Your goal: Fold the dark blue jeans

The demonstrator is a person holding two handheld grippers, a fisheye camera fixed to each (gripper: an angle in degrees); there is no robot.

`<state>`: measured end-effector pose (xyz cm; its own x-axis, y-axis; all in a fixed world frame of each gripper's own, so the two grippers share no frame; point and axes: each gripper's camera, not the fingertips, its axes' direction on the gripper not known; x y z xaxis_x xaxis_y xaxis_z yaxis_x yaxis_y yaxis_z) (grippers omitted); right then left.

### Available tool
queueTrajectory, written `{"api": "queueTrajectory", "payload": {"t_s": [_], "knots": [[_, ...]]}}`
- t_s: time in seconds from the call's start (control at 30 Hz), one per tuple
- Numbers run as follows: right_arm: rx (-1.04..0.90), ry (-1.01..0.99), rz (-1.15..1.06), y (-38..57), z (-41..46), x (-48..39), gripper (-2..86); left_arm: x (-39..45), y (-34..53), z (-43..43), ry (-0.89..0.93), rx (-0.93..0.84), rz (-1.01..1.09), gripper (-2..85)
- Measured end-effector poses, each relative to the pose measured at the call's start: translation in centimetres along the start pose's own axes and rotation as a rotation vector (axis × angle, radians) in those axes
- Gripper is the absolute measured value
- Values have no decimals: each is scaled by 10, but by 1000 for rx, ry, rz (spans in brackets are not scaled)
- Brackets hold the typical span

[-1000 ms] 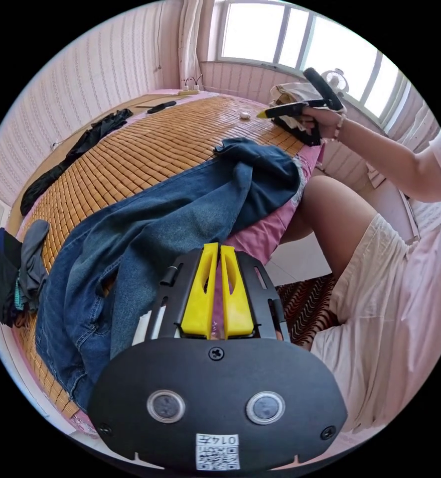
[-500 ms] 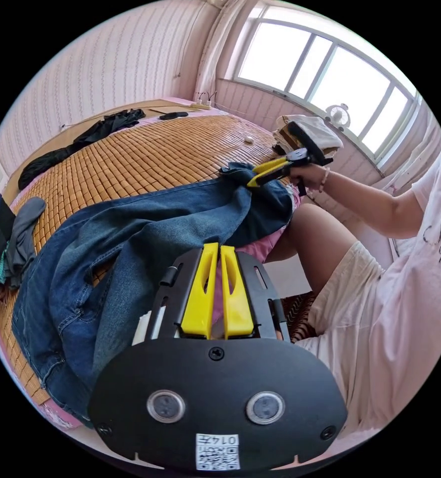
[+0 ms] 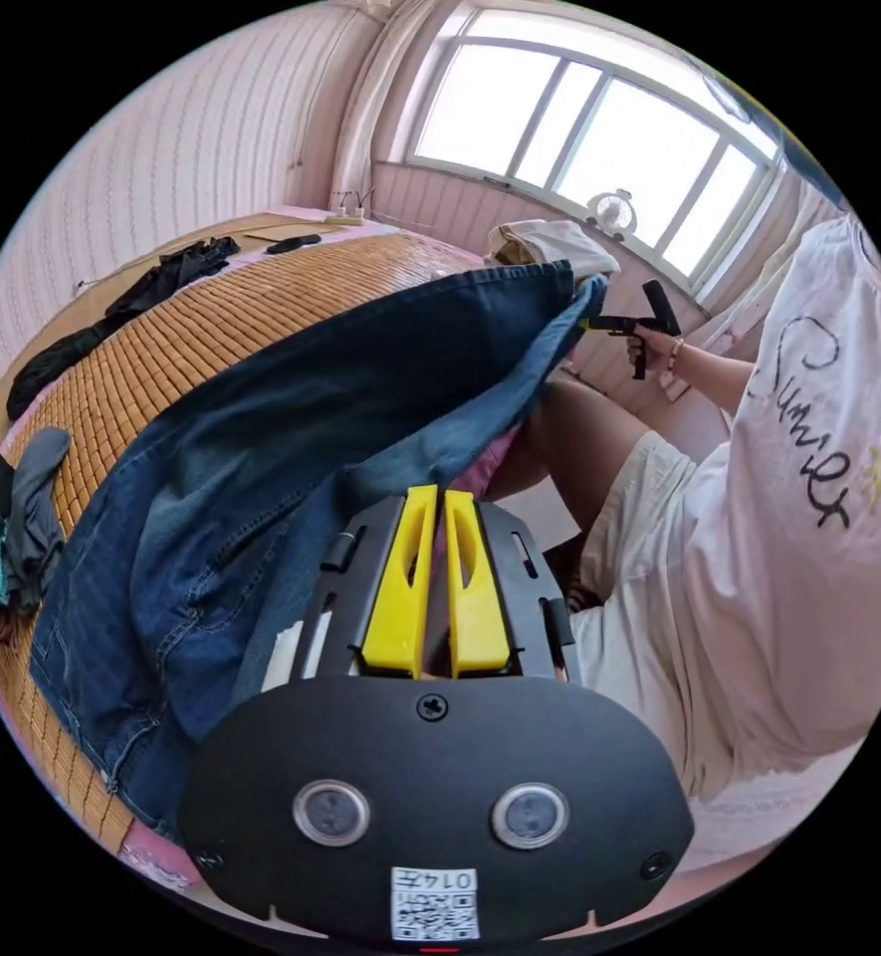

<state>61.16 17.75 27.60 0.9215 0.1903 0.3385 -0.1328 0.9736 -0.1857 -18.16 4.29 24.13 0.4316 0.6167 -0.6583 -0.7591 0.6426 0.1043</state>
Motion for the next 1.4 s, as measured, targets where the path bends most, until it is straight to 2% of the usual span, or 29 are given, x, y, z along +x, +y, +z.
{"api": "queueTrajectory", "payload": {"t_s": [0.07,0.17,0.23,0.33,0.5,0.63,0.8,0.9,0.97,1.1,1.4], "knots": [[1,51,42,2,2,9,46,-1,-11,3,-64,-25,20,15],[166,81,33,-13,-7,4,85,-9,-41,1,-198,-33,58,20],[209,102,17,-31,-4,-1,95,-27,-66,4,-299,-12,47,30],[79,108,-60,-70,37,-19,102,-66,-91,31,-408,-58,-48,49],[-156,287,-203,-113,145,-56,100,-126,-106,101,-436,-220,-297,65],[-61,350,-308,-133,166,-80,57,-138,-114,116,-476,-216,-399,59],[-42,356,-381,-177,188,-83,35,-150,-134,124,-507,-194,-407,56],[-78,371,-441,-218,209,-87,32,-158,-149,130,-444,-265,-357,52],[-73,384,-477,-249,224,-93,29,-160,-149,129,-432,-253,-332,47],[-53,415,-500,-284,249,-103,22,-170,-154,129,-455,-227,-358,0],[-25,425,-484,-333,280,-105,7,-196,-189,151,-583,-229,-348,-8]]}}
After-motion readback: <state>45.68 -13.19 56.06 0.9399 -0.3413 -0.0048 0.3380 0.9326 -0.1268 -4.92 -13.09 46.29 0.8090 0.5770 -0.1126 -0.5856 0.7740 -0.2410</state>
